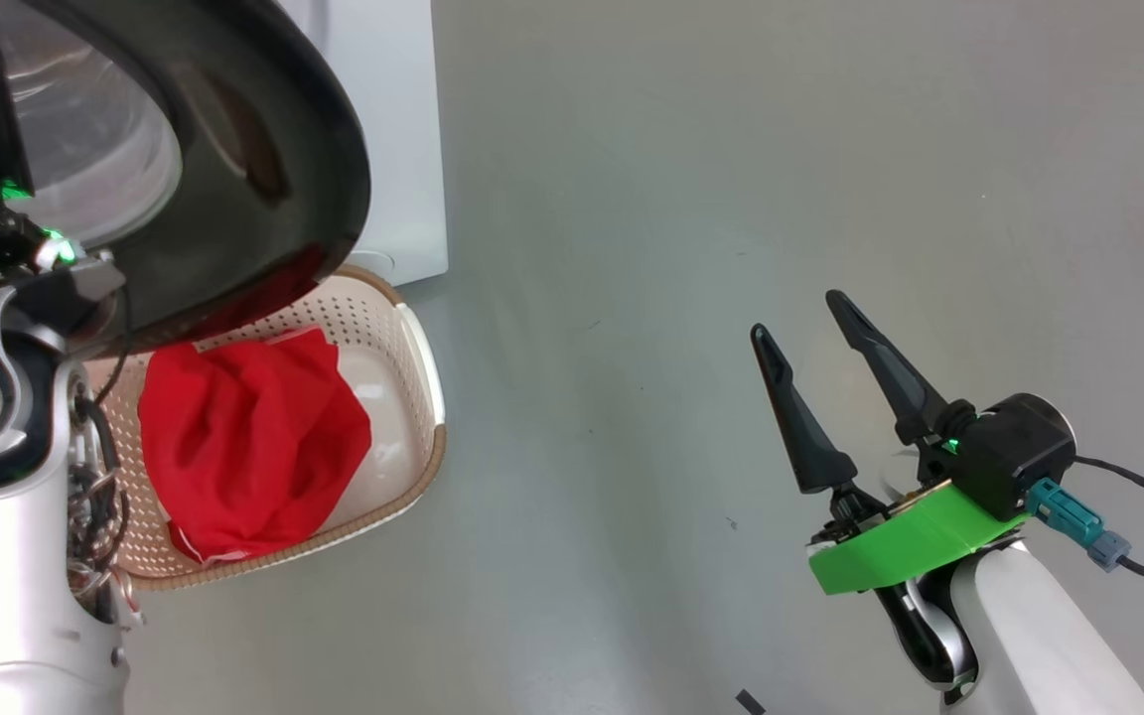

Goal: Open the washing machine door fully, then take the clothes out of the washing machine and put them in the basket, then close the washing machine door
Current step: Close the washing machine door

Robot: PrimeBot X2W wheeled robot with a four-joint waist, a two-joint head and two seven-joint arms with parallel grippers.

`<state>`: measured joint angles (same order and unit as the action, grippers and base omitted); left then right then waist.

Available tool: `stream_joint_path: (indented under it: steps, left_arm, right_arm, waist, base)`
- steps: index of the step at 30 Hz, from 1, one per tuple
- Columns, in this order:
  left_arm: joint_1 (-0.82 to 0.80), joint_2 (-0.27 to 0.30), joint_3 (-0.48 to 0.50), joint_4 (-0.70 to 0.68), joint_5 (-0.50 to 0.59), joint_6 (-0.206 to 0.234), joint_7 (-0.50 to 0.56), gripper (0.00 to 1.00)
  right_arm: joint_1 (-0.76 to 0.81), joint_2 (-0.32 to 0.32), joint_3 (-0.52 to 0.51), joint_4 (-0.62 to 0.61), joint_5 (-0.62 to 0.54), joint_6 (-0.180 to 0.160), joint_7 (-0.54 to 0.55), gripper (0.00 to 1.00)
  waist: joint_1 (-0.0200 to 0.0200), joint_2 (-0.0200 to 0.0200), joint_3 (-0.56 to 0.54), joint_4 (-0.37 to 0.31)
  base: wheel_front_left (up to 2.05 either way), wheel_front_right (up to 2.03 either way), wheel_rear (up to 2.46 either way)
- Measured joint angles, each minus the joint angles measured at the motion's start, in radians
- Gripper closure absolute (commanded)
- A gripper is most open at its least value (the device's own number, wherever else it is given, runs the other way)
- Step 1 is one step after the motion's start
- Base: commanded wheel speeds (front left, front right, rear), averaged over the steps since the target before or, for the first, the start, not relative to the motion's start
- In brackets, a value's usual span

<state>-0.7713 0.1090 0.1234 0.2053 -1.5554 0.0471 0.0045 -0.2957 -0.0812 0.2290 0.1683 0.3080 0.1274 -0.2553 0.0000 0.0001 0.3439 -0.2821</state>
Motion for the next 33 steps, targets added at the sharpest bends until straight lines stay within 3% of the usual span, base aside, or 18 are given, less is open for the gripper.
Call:
stream_joint_path:
  steps: [3, 4, 5, 6, 12, 16, 22, 33]
  left_arm:
    - [-0.001, -0.002, -0.005, 0.003, 0.0, -0.015, 0.003, 1.0]
    - [-0.001, -0.002, -0.01, 0.003, 0.0, -0.022, 0.009, 0.8]
    - [0.0, -0.002, -0.016, 0.002, 0.001, -0.026, 0.013, 0.21]
    - [0.001, -0.002, -0.021, 0.001, 0.006, -0.031, 0.013, 0.0]
    - [0.084, 0.009, -0.053, -0.03, 0.077, -0.04, 0.002, 0.0]
    - [0.179, 0.063, -0.101, -0.057, 0.241, -0.083, -0.065, 0.0]
    - [0.291, 0.09, -0.186, -0.12, 0.448, -0.119, -0.18, 0.0]
    - [0.452, 0.102, -0.236, -0.2, 0.752, -0.105, -0.253, 0.0]
  right_arm:
    - [0.0, 0.0, -0.004, -0.001, 0.0, 0.0, 0.0, 0.0]
    - [0.0, 0.0, -0.007, -0.001, 0.0, 0.0, 0.0, 0.0]
    - [0.0, 0.0, -0.01, -0.002, 0.0, 0.0, 0.0, 0.0]
    - [0.0, -0.001, -0.013, -0.002, 0.0, 0.0, 0.0, 0.0]
    - [0.001, -0.001, -0.024, 0.002, 0.0, 0.0, 0.0, 0.0]
    - [0.003, -0.002, -0.028, 0.004, 0.0, 0.0, 0.0, 0.0]
    - [0.021, -0.004, -0.054, 0.005, -0.002, 0.0, 0.0, 0.0]
    - [0.044, -0.005, -0.069, 0.002, -0.019, 0.0, 0.0, 0.0]
  waist:
    - [0.0, 0.0, -0.002, 0.005]
    - [0.0, 0.0, -0.004, 0.008]
    - [0.0, 0.0, -0.005, 0.011]
    - [0.0, 0.0, -0.007, 0.015]
    - [0.0, 0.0, -0.032, 0.039]
    - [0.0, 0.0, -0.055, 0.054]
    - [0.0, 0.0, -0.093, 0.082]
    - [0.0, 0.0, -0.157, 0.12]
  base:
    - [0.0, 0.0, 0.0]
    - [0.0, 0.0, 0.0]
    - [0.0, 0.0, 0.0]
    - [0.0, 0.0, 0.0]
    - [0.0, 0.0, 0.0]
    - [0.0, 0.0, 0.0]
    - [0.0, 0.0, 0.0]
    - [0.0, 0.0, 0.0]
